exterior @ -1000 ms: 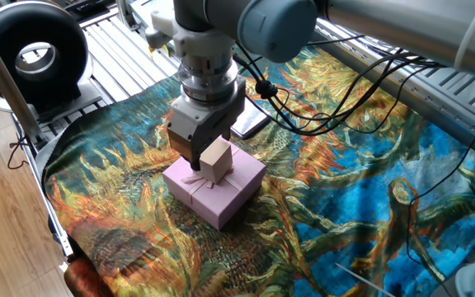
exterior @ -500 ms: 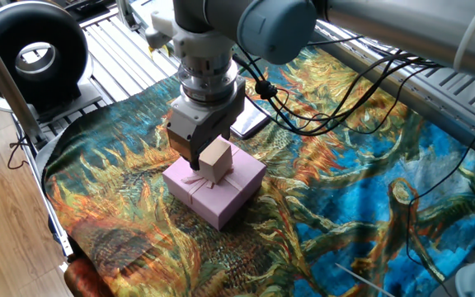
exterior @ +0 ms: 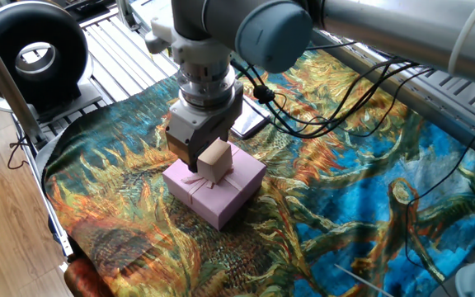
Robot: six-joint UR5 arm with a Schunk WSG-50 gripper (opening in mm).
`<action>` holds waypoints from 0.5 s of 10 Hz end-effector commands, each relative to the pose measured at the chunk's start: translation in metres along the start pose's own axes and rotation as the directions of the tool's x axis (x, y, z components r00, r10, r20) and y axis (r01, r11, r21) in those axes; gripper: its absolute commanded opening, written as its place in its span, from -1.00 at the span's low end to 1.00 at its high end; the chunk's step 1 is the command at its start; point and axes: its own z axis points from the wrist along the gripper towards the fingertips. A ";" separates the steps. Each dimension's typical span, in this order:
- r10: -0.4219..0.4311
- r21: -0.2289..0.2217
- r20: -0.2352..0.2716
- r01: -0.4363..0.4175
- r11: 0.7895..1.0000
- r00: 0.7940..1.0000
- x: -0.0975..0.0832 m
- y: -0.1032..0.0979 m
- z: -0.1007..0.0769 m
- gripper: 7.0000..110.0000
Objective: Place the block on the scale
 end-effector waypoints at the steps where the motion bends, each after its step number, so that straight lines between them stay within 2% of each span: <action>1: 0.006 -0.006 0.009 -0.006 1.000 1.000 -0.003 0.003 0.008 0.57; 5: 0.009 0.000 0.018 -0.009 1.000 1.000 -0.006 0.002 0.017 0.57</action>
